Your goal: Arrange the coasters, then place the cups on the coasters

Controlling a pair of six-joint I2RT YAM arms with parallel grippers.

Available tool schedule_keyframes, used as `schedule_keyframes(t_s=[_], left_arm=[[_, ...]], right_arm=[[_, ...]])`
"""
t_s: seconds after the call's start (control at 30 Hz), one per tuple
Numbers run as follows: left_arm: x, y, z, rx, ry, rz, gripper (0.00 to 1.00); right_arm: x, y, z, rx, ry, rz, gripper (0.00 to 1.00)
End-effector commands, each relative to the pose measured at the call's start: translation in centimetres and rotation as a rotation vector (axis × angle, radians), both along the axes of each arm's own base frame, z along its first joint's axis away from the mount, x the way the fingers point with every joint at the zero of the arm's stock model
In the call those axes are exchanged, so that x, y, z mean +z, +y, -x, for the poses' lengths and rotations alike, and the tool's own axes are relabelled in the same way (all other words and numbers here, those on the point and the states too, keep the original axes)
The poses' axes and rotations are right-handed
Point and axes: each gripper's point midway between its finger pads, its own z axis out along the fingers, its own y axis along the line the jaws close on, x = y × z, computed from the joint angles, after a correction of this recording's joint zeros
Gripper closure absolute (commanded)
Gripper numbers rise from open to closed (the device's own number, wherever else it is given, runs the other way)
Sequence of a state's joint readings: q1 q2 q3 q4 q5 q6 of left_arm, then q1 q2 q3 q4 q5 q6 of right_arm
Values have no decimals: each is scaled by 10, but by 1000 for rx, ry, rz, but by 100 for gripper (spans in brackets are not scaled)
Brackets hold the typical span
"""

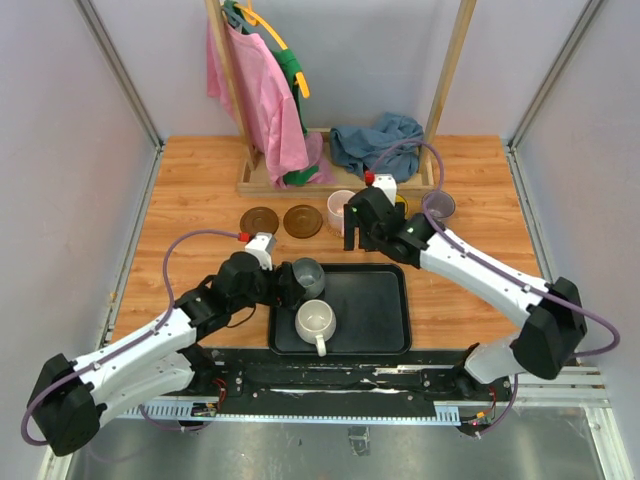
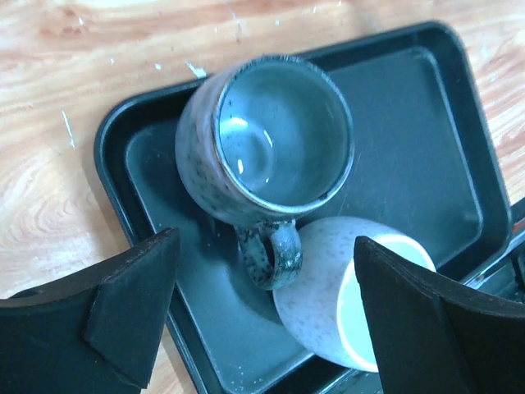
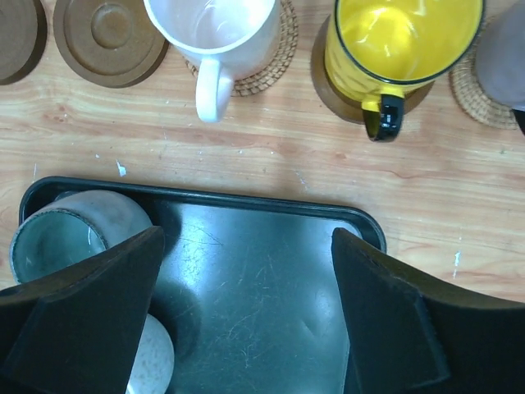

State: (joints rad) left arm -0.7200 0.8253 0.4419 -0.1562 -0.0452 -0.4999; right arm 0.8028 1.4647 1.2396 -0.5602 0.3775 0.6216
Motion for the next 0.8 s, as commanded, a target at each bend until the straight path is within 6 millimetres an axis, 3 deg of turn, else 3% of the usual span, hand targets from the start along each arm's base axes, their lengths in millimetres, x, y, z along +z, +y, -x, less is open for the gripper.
schedule_keyframes(t_s=[0.0, 0.3, 0.77], left_arm=[[-3, -6, 1, 8, 19, -37, 11], [-18, -9, -3, 9, 51, -115, 24], [-39, -19, -2, -37, 123, -186, 46]], right_arm=[[16, -20, -3, -52, -116, 15, 16], [24, -37, 2, -87, -185, -12, 14], [23, -35, 0, -82, -186, 1, 12]])
